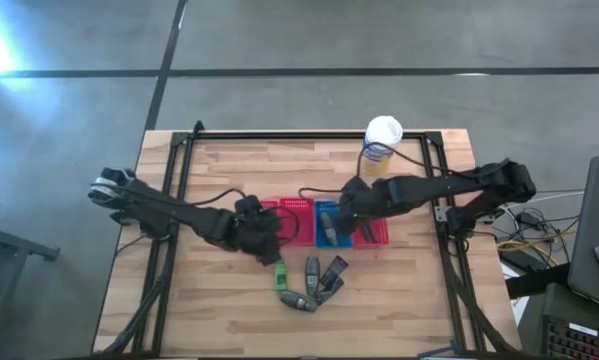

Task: Pick & Place Travel size toiletries
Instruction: Put the deodorant into the blue bin, then put the shampoo into the left red bin

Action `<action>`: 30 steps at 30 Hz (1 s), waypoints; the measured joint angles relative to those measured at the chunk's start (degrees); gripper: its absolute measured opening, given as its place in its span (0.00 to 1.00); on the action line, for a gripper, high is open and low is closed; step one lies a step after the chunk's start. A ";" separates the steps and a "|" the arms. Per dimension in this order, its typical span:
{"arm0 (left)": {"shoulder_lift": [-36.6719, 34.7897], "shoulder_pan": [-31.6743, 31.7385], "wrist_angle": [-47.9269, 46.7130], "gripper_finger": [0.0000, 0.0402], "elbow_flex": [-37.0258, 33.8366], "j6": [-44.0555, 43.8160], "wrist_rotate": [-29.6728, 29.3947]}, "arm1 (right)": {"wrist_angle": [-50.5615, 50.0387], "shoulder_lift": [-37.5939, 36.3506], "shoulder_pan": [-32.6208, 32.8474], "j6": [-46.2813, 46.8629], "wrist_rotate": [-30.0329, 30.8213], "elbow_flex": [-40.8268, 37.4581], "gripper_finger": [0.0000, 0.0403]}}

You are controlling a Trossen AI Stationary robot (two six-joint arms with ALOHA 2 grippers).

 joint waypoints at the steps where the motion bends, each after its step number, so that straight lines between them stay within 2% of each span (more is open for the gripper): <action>1: -0.43 -0.27 0.08 0.82 -0.30 -0.78 -0.42 | 0.27 0.95 0.18 -0.04 0.17 0.00 0.48; 10: -2.29 -0.43 -0.06 0.81 -2.38 -1.82 -0.65 | 0.84 9.24 0.52 1.24 2.06 -0.09 0.59; 13: -2.42 -0.41 0.51 0.81 -3.50 0.30 4.63 | 0.82 9.61 0.67 2.84 2.05 -0.09 0.64; 17: -2.42 -0.86 5.45 0.81 -6.59 7.52 16.32 | 0.62 9.00 1.41 2.46 1.87 -0.08 0.71; 20: -2.42 -2.24 11.65 0.81 -9.22 18.06 21.53 | -0.56 8.01 2.06 2.05 1.60 0.17 0.76; 26: -1.85 -6.26 22.56 0.81 -14.13 51.99 27.24 | -1.56 4.84 3.95 -4.09 1.37 0.17 0.85; 28: -1.12 -6.26 25.31 0.81 -14.92 59.18 27.70 | -2.06 3.66 4.58 -5.89 1.32 0.24 0.87; 30: 0.34 -5.21 26.18 0.81 -15.20 62.71 28.28 | -2.21 2.67 5.18 -6.64 1.27 0.24 0.89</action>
